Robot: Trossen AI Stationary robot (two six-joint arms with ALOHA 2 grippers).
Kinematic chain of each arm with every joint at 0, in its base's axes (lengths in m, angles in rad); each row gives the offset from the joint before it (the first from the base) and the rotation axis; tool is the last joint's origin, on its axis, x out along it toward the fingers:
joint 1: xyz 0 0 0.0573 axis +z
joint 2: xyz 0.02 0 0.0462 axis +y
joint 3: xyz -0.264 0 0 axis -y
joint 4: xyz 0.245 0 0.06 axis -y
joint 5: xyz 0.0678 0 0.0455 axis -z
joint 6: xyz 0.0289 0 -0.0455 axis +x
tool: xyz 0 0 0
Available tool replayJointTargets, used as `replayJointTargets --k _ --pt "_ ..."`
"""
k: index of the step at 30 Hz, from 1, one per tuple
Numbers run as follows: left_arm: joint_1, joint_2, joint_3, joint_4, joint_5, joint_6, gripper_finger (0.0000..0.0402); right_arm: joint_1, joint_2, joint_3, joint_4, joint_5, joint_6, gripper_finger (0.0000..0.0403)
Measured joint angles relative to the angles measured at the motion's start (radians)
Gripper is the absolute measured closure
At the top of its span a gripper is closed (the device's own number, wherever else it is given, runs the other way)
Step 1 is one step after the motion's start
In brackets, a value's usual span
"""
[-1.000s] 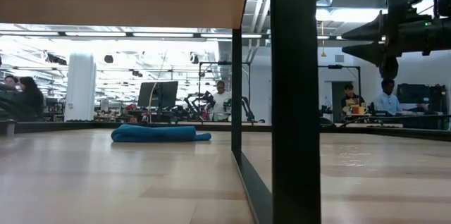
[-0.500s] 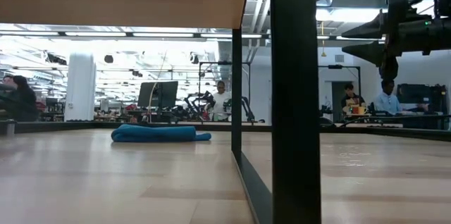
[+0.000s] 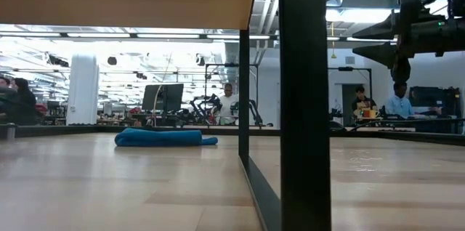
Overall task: Stack small to large cups/mugs on shelf
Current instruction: Put the black mug on the shelf
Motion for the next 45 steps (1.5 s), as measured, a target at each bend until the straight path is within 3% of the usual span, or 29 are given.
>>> replayJointTargets --k 8,16,26,33,38,45 --pt "-0.131 0.044 0.000 0.000 0.022 -0.128 0.0394 0.000 0.000 0.000 0.000 0.000 0.000 0.0203" --pt "-0.261 0.104 0.000 0.001 -0.053 -0.286 0.0394 0.000 0.000 0.000 0.001 0.000 0.016 0.0203" --pt "-0.440 0.194 -0.026 0.008 -0.078 -0.506 0.0394 0.000 0.000 0.000 0.047 0.000 0.017 0.0203" --pt "-0.488 0.195 -0.176 0.006 -0.090 -0.613 0.0394 0.000 0.000 0.000 0.074 0.000 0.018 0.0203" --pt "-0.502 0.197 -0.185 0.002 -0.161 -0.602 0.0394 0.000 0.000 0.000 0.075 0.000 0.035 0.0203" --pt "-0.503 0.198 -0.190 0.001 -0.156 -0.585 0.0394 0.000 0.000 0.000 0.075 0.000 0.035 0.0203"
